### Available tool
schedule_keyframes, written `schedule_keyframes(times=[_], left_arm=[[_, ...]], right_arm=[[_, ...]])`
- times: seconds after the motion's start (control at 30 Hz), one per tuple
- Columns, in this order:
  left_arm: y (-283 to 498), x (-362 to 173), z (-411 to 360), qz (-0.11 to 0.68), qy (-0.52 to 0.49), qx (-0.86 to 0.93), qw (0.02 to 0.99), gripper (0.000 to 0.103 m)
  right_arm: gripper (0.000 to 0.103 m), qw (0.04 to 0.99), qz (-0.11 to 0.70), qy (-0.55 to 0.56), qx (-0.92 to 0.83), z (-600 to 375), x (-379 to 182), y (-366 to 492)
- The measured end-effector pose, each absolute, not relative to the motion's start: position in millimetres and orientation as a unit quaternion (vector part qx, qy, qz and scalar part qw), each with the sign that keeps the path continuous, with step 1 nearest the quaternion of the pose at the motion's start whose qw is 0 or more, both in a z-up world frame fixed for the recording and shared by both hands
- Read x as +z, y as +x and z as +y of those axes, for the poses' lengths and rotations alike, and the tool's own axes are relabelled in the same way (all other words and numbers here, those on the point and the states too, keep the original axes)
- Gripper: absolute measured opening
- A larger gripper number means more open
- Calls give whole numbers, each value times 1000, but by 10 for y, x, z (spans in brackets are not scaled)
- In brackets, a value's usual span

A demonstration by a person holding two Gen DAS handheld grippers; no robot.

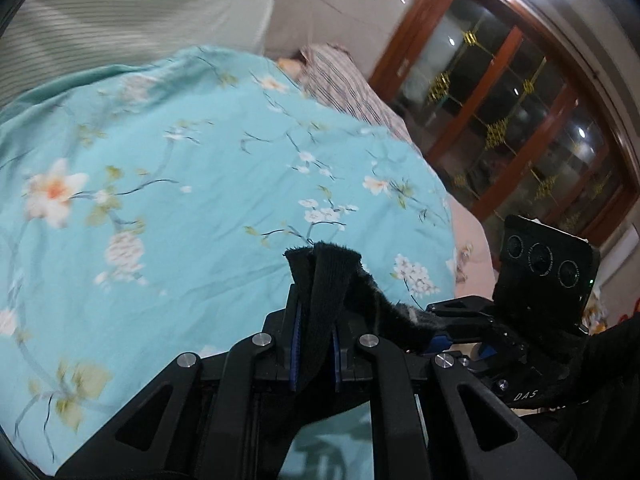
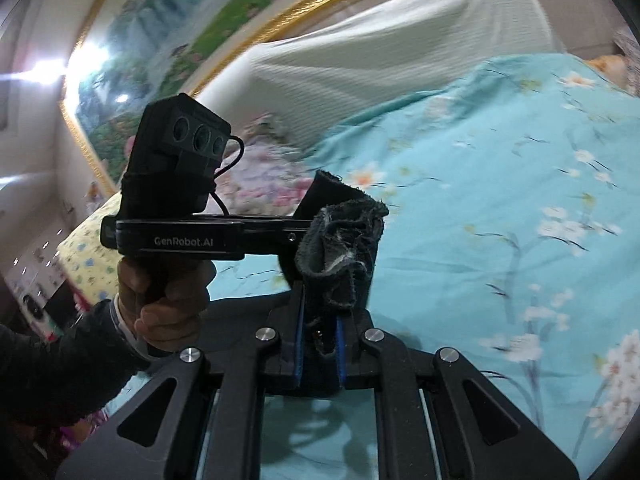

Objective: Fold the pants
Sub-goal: 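Lift the cuff end with both tools and fold it over the pants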

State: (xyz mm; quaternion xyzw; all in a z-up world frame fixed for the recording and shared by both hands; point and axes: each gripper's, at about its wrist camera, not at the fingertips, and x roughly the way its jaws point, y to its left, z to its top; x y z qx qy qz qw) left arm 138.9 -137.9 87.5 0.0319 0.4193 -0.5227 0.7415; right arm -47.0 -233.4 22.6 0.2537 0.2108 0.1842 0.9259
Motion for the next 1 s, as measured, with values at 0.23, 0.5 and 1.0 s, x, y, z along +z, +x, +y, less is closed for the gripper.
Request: schedule_keyframes(times=[0.23, 0.5, 1.0], left_arm=[[1295, 796, -562, 414, -34, -472, 778, 10], [1281, 435, 60, 427, -91, -419, 796, 11], [1268, -100, 478, 466, -147, -360, 795, 13]], right_arm=[[14, 911, 220, 249, 245, -1846, 263, -259], [14, 895, 255, 224, 288, -1311, 141, -7], [17, 876, 312, 213, 299, -976, -202, 162]])
